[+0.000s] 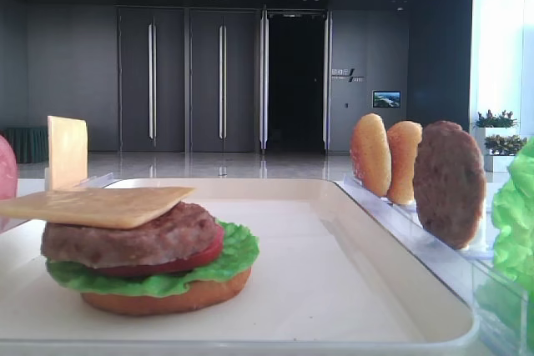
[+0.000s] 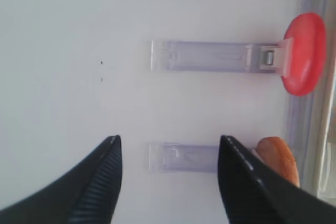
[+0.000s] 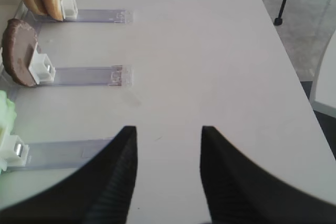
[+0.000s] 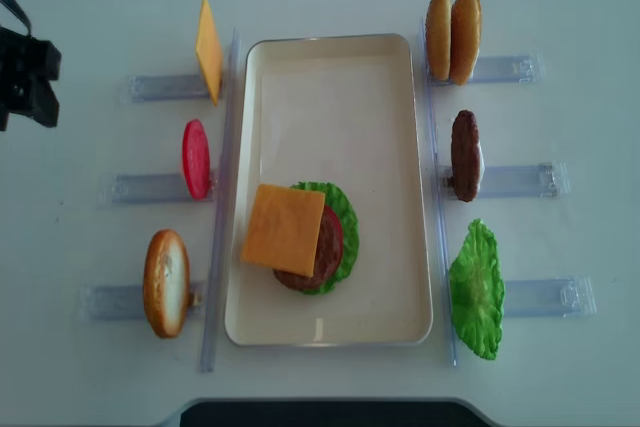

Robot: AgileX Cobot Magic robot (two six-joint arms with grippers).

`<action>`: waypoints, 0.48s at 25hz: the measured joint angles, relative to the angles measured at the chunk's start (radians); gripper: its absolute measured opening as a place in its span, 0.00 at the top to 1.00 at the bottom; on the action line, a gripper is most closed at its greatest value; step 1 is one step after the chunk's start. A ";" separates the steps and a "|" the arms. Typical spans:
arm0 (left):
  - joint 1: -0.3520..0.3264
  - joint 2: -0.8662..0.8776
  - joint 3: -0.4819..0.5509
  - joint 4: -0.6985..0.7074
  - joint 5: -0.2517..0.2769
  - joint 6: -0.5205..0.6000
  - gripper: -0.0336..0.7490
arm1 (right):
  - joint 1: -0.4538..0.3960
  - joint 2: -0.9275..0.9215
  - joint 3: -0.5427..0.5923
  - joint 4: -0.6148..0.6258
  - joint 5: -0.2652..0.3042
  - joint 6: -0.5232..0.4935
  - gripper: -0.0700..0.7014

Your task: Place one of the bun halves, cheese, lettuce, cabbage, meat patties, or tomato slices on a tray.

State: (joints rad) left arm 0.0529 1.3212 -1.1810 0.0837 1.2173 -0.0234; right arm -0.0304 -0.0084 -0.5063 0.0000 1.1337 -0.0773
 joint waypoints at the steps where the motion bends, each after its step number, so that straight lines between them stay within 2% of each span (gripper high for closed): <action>1: 0.000 -0.039 0.019 -0.003 0.000 0.003 0.39 | 0.000 0.000 0.000 0.000 0.000 0.000 0.55; 12: 0.000 -0.592 0.335 -0.022 0.023 0.008 0.39 | 0.000 0.000 0.000 0.000 0.000 0.000 0.55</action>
State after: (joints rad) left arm 0.0529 0.7291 -0.8464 0.0613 1.2403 -0.0151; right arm -0.0304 -0.0084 -0.5063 0.0000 1.1337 -0.0773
